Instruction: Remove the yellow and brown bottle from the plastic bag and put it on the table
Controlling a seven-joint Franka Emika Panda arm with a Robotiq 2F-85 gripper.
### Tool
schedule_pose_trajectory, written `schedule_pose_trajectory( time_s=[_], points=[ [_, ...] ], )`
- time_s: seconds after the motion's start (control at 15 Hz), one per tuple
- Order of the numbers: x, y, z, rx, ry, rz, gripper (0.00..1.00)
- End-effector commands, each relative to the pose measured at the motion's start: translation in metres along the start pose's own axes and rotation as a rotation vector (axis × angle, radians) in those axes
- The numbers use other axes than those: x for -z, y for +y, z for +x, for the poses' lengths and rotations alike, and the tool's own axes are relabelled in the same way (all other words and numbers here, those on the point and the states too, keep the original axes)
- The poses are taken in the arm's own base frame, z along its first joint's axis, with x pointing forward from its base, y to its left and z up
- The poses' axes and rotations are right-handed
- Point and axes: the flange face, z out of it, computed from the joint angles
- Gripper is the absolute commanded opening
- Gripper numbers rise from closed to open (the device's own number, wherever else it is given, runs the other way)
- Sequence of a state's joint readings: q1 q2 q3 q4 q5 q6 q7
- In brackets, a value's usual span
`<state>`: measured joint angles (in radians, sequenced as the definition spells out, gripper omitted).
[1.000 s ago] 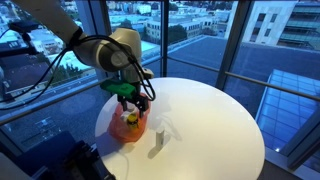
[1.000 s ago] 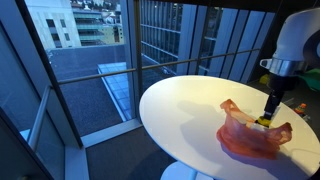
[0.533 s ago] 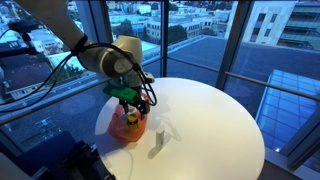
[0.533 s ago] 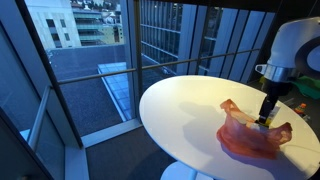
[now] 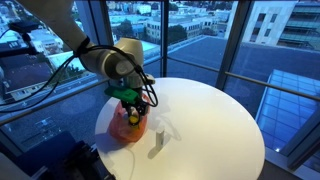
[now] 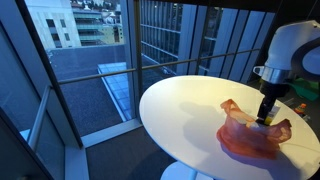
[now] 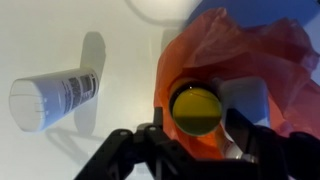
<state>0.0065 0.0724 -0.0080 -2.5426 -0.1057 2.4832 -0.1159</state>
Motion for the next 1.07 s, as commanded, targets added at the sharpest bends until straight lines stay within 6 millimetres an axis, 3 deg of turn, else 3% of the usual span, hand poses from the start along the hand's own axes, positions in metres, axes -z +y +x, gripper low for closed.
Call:
schedule_pose_trajectory(
  time_s=[0.0,0.13,0.2,0.6,1.0],
  points=[
    [0.004,0.004,0.006,-0.027,0.004,0.0,0.36],
    [0.007,0.007,0.005,-0.034,0.006,-0.002,0.21],
    [0.009,0.008,0.005,-0.037,0.007,-0.002,0.19],
    [0.039,0.021,0.004,-0.057,0.035,0.028,0.19],
    [0.1,0.045,-0.004,-0.102,0.105,0.097,0.19]
  ],
)
